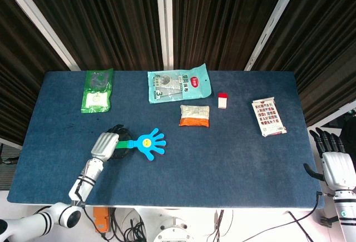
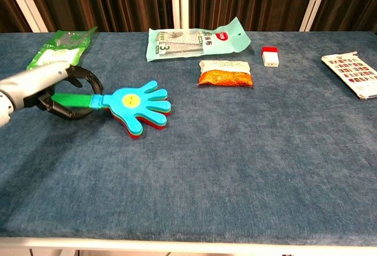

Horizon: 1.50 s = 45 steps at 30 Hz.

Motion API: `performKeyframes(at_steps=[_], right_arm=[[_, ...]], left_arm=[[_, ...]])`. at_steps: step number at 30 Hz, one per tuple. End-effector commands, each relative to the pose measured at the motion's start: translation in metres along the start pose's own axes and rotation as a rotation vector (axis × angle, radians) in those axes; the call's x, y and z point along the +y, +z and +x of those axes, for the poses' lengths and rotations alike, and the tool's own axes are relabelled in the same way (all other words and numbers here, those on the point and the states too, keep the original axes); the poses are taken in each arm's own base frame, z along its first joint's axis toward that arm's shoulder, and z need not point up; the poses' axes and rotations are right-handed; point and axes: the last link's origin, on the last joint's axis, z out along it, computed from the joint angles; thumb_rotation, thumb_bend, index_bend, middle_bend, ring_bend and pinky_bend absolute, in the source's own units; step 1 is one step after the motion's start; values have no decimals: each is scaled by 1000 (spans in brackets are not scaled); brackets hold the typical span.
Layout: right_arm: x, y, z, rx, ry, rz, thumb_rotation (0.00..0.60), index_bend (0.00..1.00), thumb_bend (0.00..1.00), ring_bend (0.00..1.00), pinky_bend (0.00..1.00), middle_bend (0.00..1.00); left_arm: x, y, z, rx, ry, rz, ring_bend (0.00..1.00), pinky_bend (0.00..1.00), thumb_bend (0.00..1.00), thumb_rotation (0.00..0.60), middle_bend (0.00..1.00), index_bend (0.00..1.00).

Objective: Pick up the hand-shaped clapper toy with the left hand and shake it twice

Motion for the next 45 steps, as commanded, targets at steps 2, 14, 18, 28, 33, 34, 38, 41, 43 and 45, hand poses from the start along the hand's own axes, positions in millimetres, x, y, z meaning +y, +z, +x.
performKeyframes(at_steps=[2, 14, 18, 28, 33, 34, 38, 41, 43, 45], right_arm=[[0, 0, 0, 0, 1, 2, 600, 0, 163, 0, 0, 0], [0, 0, 0, -3, 2, 2, 600, 0, 163, 0, 0, 0], [0, 0, 1, -3, 3, 1, 600, 0, 163, 0, 0, 0], [-2, 0, 0, -18, -3, 0, 600, 0, 165, 0, 0, 0], [-3, 1, -1, -20, -3, 1, 600, 0, 166, 0, 0, 0], [-3, 1, -1, -20, -3, 0, 600, 0, 166, 0, 0, 0], [-3, 1, 0, -19, -4, -2, 600, 0, 166, 0, 0, 0], [-3, 1, 0, -18, -3, -2, 600, 0, 166, 0, 0, 0], [-3, 0, 0, -19, -2, -1, 600, 0, 166, 0, 0, 0], [-3, 0, 0, -19, -2, 0, 600, 0, 165, 0, 0, 0]], left_arm=[[-4, -1, 3, 20, 66, -7, 605, 818, 451, 600, 690, 607], [-10, 0, -1, -20, 94, 29, 915, 1000, 448, 600, 871, 483], [-9, 0, 1, -11, 53, 35, 971, 1000, 436, 600, 950, 364], [-7, -1, 7, 70, -179, 17, 1000, 1000, 359, 600, 1000, 865], [-6, 0, 10, 80, -281, 11, 1000, 1000, 340, 600, 1000, 1000], [-4, 0, 12, 91, -311, 6, 1000, 1000, 339, 600, 1000, 1000], [-2, 1, 24, 193, -460, -14, 1000, 1000, 450, 600, 1000, 1000], [1, 1, 36, 239, -659, -26, 1000, 1000, 585, 600, 1000, 1000], [1, 1, 46, 262, -792, -39, 1000, 1000, 631, 600, 1000, 1000], [-1, 0, 59, 286, -924, -55, 1000, 1000, 665, 600, 1000, 1000]])
